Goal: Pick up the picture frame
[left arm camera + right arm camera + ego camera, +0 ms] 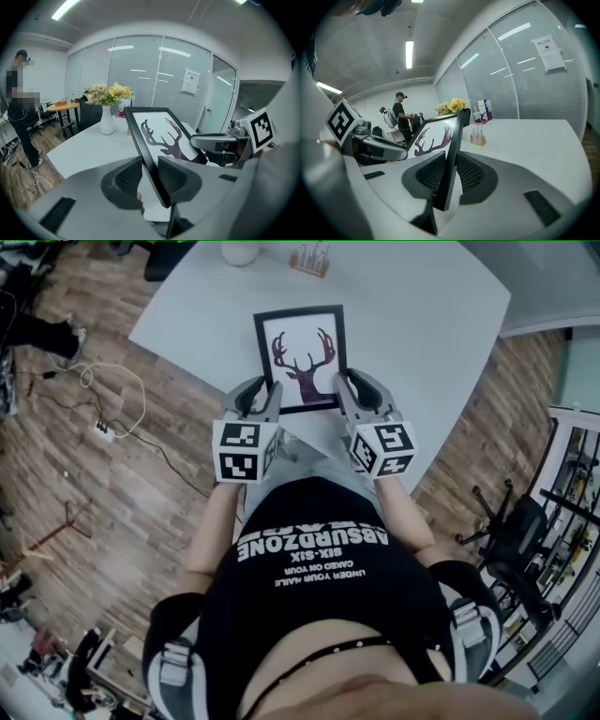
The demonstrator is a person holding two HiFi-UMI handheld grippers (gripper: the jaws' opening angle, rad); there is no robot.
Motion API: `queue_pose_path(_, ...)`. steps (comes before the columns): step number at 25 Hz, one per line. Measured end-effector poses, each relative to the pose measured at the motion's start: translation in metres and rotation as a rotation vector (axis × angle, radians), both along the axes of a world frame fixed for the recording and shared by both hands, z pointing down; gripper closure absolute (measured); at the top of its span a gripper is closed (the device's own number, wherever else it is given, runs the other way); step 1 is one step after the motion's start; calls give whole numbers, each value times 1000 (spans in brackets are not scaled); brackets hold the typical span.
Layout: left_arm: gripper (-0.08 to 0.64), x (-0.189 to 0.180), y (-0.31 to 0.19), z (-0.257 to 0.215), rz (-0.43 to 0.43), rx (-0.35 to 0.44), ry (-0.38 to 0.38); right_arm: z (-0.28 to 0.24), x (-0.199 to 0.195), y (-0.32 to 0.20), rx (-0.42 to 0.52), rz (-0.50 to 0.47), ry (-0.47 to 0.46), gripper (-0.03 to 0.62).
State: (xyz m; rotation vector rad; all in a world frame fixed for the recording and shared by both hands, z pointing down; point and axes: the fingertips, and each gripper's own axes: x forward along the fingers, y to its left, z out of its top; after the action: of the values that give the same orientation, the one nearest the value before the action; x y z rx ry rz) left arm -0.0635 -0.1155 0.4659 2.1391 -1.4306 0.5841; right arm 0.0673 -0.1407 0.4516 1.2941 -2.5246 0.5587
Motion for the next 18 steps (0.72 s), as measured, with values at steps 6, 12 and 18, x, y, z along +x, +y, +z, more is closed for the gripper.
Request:
queue_pose_path(6, 443, 0, 6, -20, 4, 44, 4, -16, 0, 9, 1, 8, 5, 503)
queue_pose_path(12, 445, 0, 9, -37, 19, 71, 13, -30, 0, 14, 6, 33, 28, 505)
queue_pose_path(18, 443, 0, 12, -43, 23, 66, 39, -36, 0, 14, 5, 27, 32, 506)
